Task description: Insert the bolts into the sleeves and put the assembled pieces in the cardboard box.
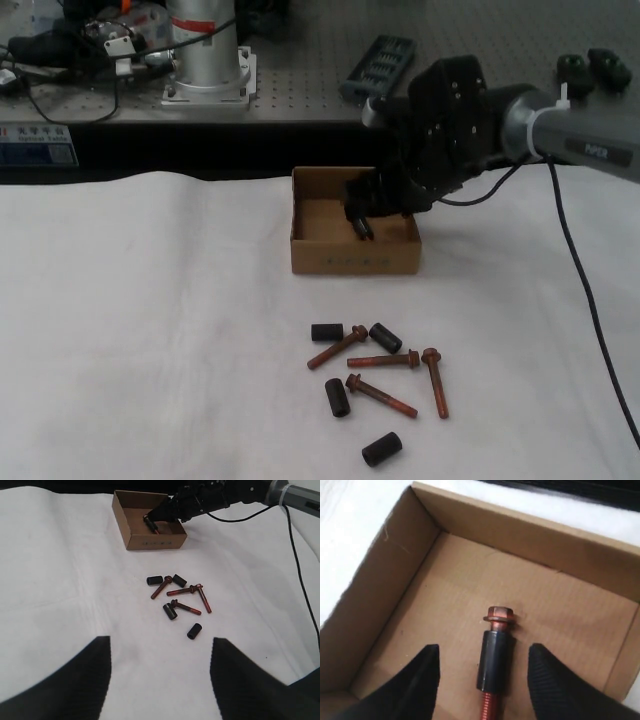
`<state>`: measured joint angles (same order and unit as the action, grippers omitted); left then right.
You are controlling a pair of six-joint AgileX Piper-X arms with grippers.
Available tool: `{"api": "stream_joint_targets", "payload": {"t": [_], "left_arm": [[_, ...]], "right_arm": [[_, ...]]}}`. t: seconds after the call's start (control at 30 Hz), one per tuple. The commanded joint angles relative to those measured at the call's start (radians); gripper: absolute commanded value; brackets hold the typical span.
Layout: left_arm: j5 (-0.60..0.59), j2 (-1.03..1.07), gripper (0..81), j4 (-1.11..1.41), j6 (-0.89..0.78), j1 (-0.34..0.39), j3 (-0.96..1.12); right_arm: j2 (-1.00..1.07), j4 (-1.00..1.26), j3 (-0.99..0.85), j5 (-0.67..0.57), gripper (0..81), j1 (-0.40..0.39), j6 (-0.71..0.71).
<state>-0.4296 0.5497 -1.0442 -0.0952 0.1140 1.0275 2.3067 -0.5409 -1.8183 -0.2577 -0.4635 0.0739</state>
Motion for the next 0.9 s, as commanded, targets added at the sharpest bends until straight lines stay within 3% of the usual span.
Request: {"api": "stream_joint_targets", "payload": {"t": [0.0, 0.13, 0.3, 0.43, 0.7, 0.87], "left_arm": [[-0.010, -0.004, 42.9, -0.001, 0.014, -0.003, 0.009], [-0.010, -0.004, 42.9, -0.001, 0.014, -0.003, 0.009], [-0.010, -0.004, 42.9, -0.001, 0.014, -0.003, 0.009], [-0.010, -0.004, 42.9, -0.001, 0.017, -0.003, 0.009], [-0.008, -0.004, 42.9, 0.015, 0.095, -0.003, -0.043], [-0.113, -0.004, 42.9, 0.112, 0.057, -0.003, -0.175]], "right_arm": [[-0.024, -0.029, -0.015, -0.010, 41.2, -0.005, -0.008], [-0.073, -0.061, -0.015, -0.069, 40.7, -0.011, -0.018], [-0.191, -0.277, -0.015, -0.056, 34.0, -0.028, -0.167], [-0.308, -0.452, 0.018, -0.051, 34.0, -0.040, -0.280], [-0.666, -0.419, 0.346, -0.004, 34.0, -0.077, -0.289], [-0.941, -0.356, 0.611, 0.054, 34.0, -0.129, -0.212]]}}
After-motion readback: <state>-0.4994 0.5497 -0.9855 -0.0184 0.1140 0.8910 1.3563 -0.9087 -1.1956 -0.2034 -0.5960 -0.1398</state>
